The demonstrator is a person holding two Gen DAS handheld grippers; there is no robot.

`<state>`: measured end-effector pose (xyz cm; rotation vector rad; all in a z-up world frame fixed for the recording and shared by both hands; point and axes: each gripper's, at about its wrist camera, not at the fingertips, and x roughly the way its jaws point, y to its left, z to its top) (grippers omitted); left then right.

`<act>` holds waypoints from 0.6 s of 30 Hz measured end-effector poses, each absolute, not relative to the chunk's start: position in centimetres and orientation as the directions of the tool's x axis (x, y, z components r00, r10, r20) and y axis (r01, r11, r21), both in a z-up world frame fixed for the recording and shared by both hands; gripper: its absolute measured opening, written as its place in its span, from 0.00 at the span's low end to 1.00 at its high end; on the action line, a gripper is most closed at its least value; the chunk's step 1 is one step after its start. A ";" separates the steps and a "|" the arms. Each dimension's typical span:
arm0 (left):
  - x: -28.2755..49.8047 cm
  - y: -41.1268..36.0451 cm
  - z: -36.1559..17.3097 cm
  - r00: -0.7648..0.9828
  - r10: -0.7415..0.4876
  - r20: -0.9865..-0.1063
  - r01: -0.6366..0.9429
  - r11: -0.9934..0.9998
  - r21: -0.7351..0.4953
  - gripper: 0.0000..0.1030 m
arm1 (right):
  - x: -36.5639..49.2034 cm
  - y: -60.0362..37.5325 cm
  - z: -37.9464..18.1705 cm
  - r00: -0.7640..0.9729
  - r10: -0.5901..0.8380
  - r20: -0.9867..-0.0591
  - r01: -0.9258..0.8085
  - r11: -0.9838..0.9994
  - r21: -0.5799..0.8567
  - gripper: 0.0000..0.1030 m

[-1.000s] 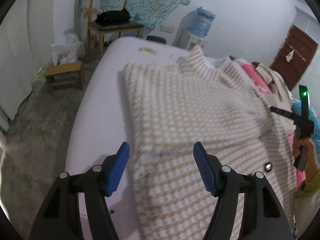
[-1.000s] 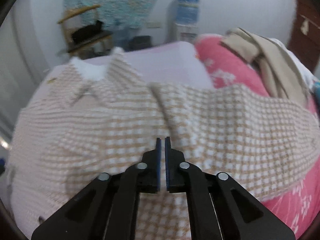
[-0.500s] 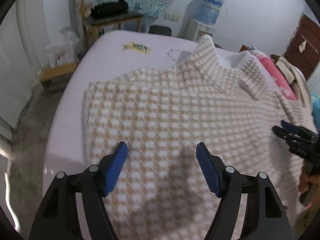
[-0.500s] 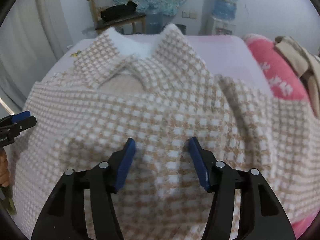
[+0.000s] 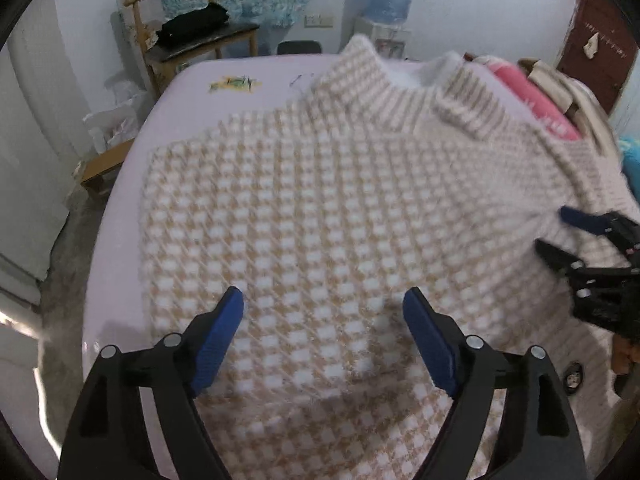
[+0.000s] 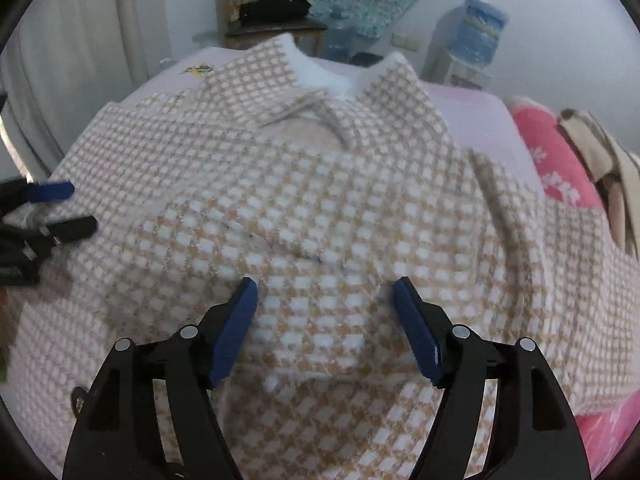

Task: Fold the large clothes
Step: 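Reach the right tool to the other sleeve on the pink blanket and grasp it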

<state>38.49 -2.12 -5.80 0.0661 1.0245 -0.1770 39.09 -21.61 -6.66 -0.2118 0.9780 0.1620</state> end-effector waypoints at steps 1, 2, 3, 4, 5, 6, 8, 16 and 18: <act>38.4 -2.2 -5.8 0.519 -0.107 -0.848 0.177 0.984 -0.016 0.83 | 38.9 -22.0 -6.1 0.542 0.052 -0.839 -0.215 0.974 -0.078 0.66; 38.4 -2.4 -5.9 0.524 -0.102 -0.846 0.177 0.984 -0.009 0.85 | 38.7 -22.3 -5.8 0.541 0.062 -0.839 -0.209 0.976 -0.063 0.66; 38.3 -2.6 -6.0 0.530 -0.092 -0.843 0.175 0.985 0.002 0.86 | 38.3 -22.9 -5.5 0.542 0.070 -0.837 -0.206 0.977 -0.051 0.66; 38.4 -2.9 -6.1 0.533 -0.086 -0.842 0.172 0.985 0.008 0.87 | 37.9 -23.5 -4.9 0.544 0.078 -0.835 -0.197 0.980 -0.037 0.66; 38.4 -3.0 -6.1 0.535 -0.082 -0.841 0.169 0.986 0.011 0.88 | 37.4 -24.2 -4.4 0.546 0.084 -0.834 -0.185 0.982 -0.022 0.68; 38.5 -3.1 -6.2 0.536 -0.079 -0.840 0.164 0.986 0.012 0.89 | 36.8 -25.4 -3.7 0.547 0.099 -0.831 -0.166 0.986 0.008 0.69; 38.7 -3.1 -6.3 0.534 -0.078 -0.842 0.152 0.988 0.005 0.92 | 35.8 -27.9 -2.7 0.554 0.112 -0.825 -0.114 0.992 0.059 0.73; 38.9 -3.5 -6.5 0.537 -0.052 -0.842 0.108 0.994 0.008 0.95 | 32.8 -43.2 1.5 0.557 0.028 -0.830 0.233 0.954 0.188 0.74; 38.9 -3.5 -6.5 0.539 -0.053 -0.841 0.111 0.994 0.009 0.95 | 31.8 -47.5 2.5 0.563 -0.034 -0.826 0.334 0.923 0.190 0.74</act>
